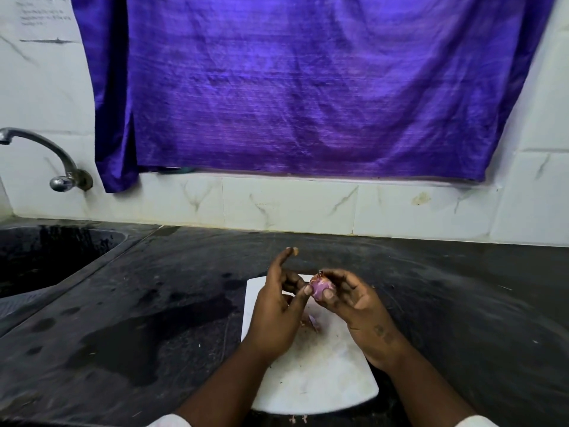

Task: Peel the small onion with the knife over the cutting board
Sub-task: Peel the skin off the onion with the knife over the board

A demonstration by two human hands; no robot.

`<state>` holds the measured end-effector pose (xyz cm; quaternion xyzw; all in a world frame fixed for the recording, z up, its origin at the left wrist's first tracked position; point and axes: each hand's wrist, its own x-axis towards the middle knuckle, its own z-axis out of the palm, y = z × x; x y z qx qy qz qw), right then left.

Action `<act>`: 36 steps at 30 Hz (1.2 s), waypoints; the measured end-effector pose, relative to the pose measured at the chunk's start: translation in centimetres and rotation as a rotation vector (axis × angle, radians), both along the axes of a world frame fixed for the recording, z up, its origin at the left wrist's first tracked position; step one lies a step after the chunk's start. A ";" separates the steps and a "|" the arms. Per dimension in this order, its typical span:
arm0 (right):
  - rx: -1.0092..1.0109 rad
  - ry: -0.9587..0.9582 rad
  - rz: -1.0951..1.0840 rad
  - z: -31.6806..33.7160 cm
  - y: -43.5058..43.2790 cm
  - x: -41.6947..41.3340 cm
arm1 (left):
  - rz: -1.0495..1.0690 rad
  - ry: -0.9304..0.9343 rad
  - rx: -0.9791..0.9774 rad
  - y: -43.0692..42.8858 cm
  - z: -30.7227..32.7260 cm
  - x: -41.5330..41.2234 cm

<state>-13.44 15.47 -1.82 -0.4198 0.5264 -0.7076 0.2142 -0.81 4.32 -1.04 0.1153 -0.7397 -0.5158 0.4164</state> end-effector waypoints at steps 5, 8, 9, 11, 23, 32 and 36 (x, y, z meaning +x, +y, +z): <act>0.010 -0.007 0.001 -0.2 0.0 0.0 | -0.008 -0.019 -0.076 -0.1 -0.5 -0.2; 0.006 -0.007 -0.003 -0.2 -0.1 0.0 | -0.002 -0.045 -0.125 0.0 -0.6 -0.2; 0.003 -0.004 -0.004 -0.1 0.0 0.0 | 0.009 -0.052 -0.132 0.0 -0.6 -0.2; -0.012 -0.006 -0.007 0.1 0.1 0.1 | 0.047 -0.068 -0.136 -0.2 -0.7 -0.2; -0.075 -0.230 0.035 0.4 0.1 -0.1 | 0.292 -0.211 -0.317 -1.7 -2.0 -1.4; -0.009 -0.106 -0.012 0.0 -0.1 -0.2 | 0.271 -0.018 -0.371 -1.2 -1.5 -0.7; 0.008 -0.076 -0.022 0.1 -0.1 -0.1 | 0.207 -0.019 -0.422 -1.3 -1.5 -0.7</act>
